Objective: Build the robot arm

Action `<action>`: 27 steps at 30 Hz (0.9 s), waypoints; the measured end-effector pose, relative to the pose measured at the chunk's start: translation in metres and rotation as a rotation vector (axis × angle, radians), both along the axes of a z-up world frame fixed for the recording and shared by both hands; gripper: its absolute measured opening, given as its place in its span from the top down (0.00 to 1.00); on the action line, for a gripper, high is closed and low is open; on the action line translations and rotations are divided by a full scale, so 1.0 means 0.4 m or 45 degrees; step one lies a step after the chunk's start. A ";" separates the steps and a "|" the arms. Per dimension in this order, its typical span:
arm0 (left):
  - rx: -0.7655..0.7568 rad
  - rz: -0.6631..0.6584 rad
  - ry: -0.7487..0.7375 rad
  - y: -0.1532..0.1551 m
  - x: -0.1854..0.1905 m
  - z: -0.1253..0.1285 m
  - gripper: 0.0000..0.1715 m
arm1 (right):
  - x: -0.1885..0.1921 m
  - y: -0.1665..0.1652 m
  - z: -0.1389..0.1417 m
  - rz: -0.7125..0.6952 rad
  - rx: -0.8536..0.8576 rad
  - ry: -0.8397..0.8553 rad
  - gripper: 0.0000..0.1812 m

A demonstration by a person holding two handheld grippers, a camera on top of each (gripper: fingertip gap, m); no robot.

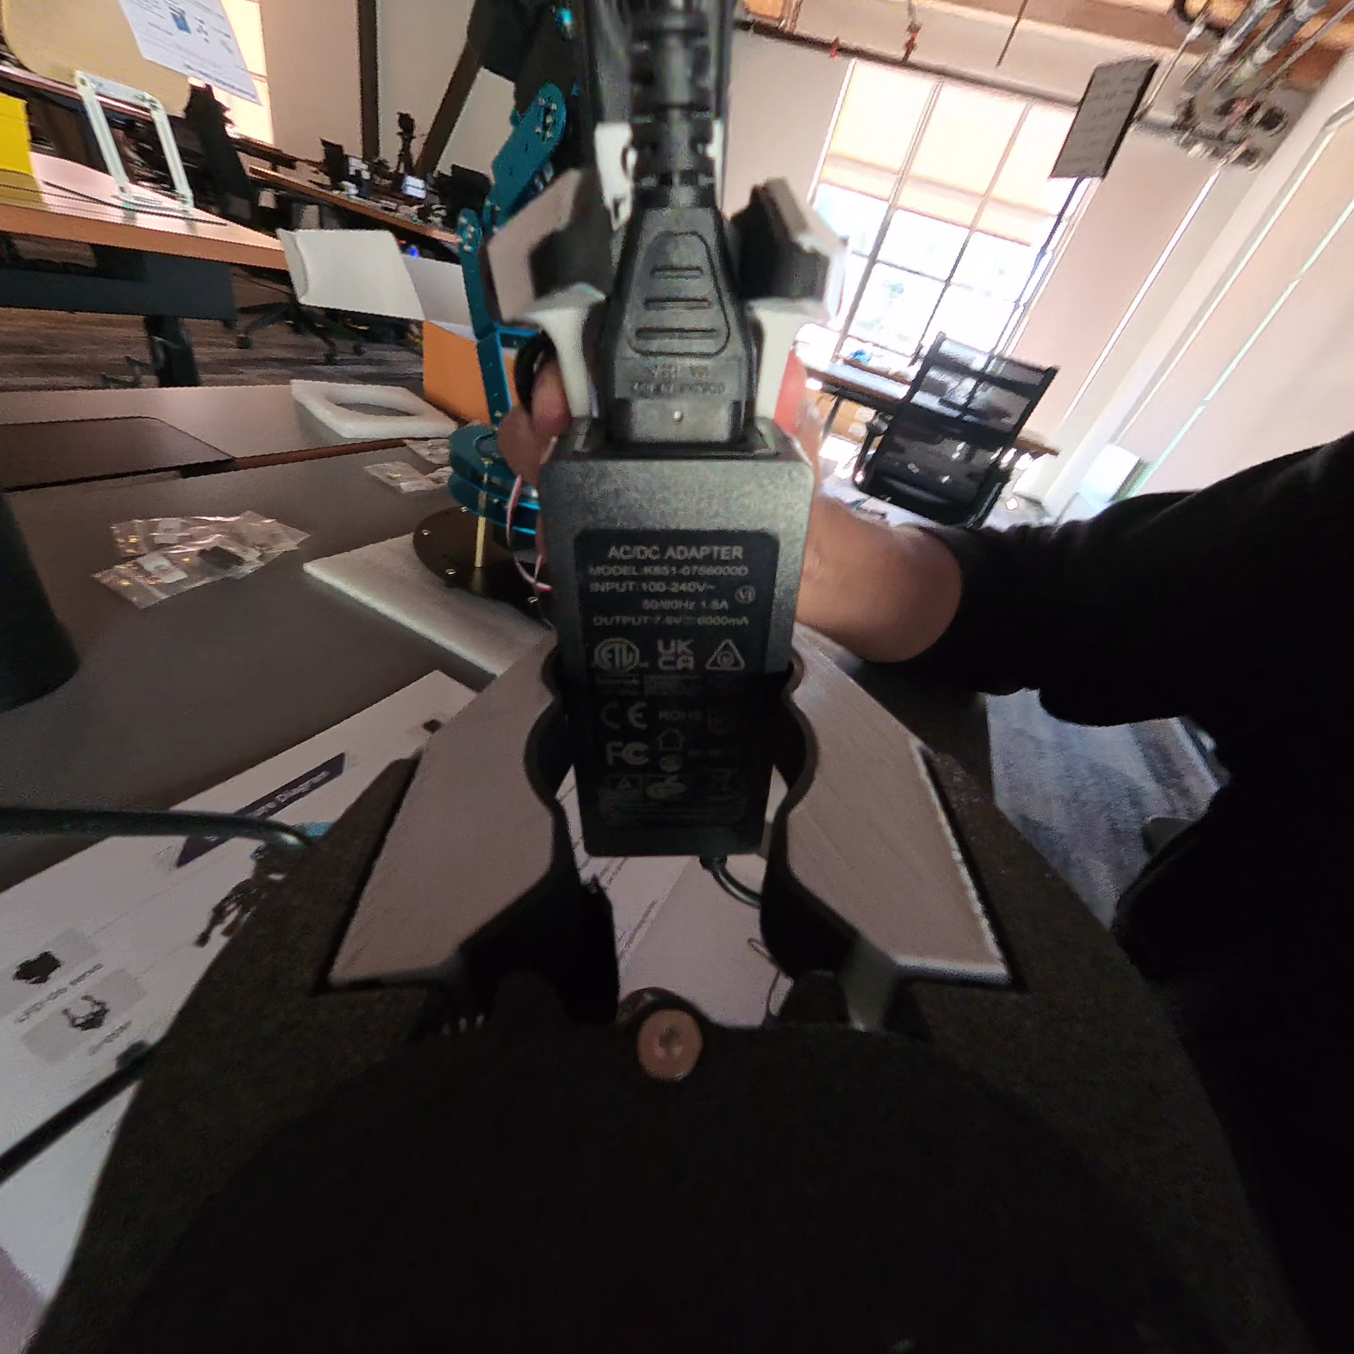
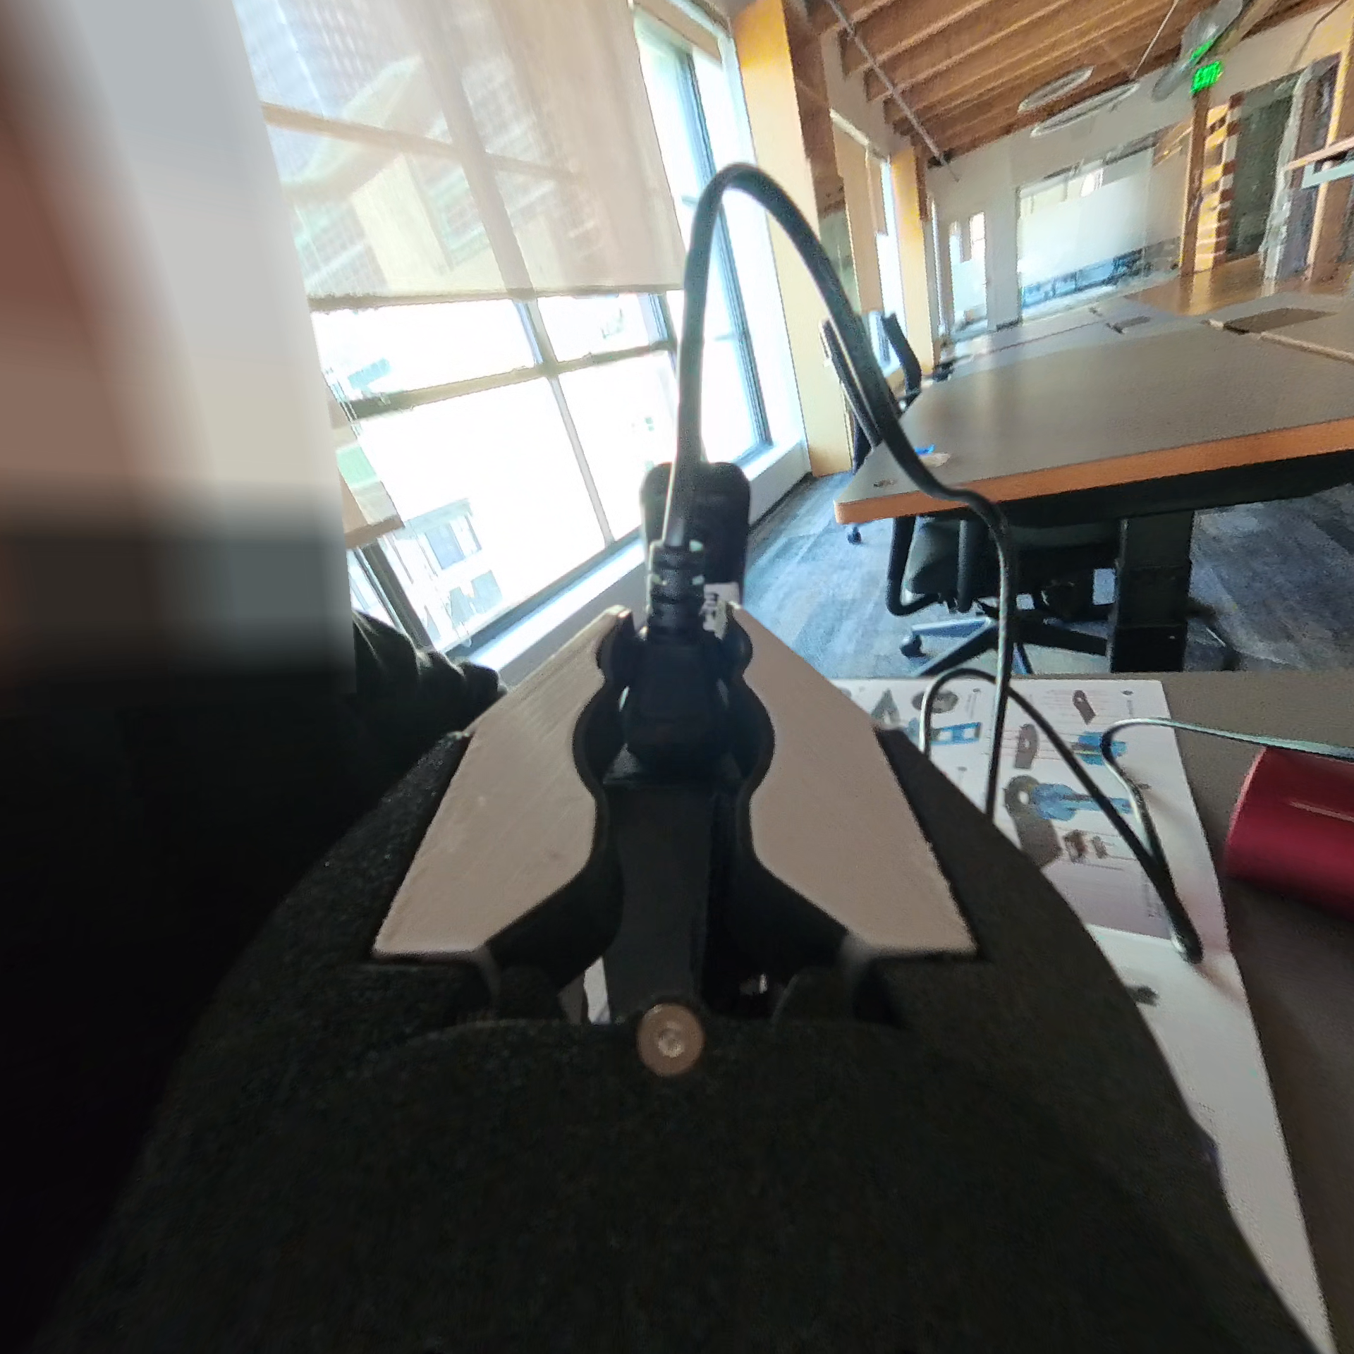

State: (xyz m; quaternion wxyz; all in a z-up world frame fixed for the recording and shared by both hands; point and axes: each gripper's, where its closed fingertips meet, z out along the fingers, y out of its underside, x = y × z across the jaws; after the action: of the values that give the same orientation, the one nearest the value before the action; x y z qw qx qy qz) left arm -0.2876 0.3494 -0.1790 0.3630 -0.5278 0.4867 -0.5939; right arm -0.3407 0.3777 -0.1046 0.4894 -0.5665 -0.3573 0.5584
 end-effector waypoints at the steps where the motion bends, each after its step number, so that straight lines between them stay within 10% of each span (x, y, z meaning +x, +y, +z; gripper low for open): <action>1: 0.021 0.008 0.011 0.001 0.000 -0.005 0.71 | -0.004 0.001 -0.006 -0.017 0.033 -0.057 0.88; 12: 0.703 0.601 0.570 0.086 -0.070 -0.089 0.69 | 0.065 -0.018 -0.108 -0.292 -0.201 -0.627 0.86; 27: 0.751 0.495 0.874 0.019 -0.116 -0.265 0.71 | 0.099 -0.057 -0.340 -0.318 -0.732 -0.478 0.92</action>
State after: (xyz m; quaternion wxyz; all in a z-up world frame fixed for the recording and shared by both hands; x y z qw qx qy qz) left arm -0.3341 0.3571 -0.2849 0.4198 -0.6490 0.6180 -0.1437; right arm -0.3011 0.3548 -0.2406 0.3005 -0.8128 -0.1976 0.4582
